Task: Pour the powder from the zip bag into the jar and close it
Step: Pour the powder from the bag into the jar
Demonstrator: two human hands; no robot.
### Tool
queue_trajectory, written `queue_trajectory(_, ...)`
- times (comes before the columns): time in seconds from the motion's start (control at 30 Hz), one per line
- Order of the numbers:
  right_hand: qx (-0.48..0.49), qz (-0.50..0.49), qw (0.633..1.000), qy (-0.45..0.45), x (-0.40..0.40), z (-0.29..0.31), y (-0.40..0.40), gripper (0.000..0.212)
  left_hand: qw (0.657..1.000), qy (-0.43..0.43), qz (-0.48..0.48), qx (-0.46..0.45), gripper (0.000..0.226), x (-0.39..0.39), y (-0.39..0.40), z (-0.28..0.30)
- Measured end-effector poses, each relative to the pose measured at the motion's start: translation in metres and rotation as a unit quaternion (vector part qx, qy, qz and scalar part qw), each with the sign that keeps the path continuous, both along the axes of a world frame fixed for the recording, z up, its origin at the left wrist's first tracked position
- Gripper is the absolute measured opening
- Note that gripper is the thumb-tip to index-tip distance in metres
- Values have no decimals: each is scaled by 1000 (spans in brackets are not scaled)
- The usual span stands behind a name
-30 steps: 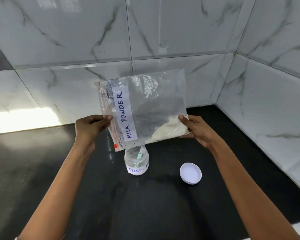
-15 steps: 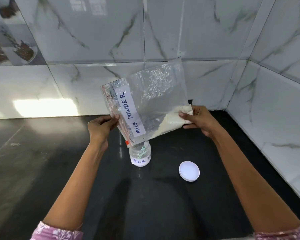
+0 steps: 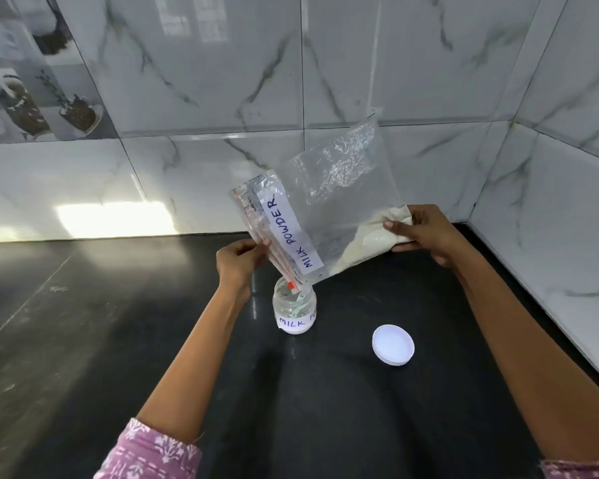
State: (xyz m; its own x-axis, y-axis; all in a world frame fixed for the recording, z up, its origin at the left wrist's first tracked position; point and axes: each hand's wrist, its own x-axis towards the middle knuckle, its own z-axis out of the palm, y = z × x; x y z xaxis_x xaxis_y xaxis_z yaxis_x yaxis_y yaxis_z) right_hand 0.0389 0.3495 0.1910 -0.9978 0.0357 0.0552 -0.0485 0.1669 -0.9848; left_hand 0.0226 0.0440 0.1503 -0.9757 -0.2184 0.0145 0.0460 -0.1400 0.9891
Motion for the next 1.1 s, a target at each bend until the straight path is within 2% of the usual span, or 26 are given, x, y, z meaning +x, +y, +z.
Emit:
queue_trajectory(0.17,37,21,999,-14,-6,8,-1,12,994,-28,-70,-82,9,-2,-20,-23)
queue_trajectory(0.3,57,33,998,-18,-10,14,-5,10,985,-16,-159,-61,7,-1,-28,-35)
queue_trajectory(0.43,83,46,995,-10,-14,21,-8,9,981,-5,-192,-33,7,0,-31,-43)
queue_trajectory(0.6,95,63,993,-3,-16,29,-13,11,981,-18,-191,-38,11,3,-33,-52)
queue_trajectory(0.73,99,66,993,-1,-17,31,-14,11,982,-32,-181,-41,29,6,-31,-62)
queue_trajectory(0.97,117,82,990,5,-20,40,-20,12,986,-2,-166,-18,13,6,-30,-66)
queue_trajectory(1.1,126,96,987,16,-21,47,-25,13,986,2,-167,-9,11,4,-31,-70)
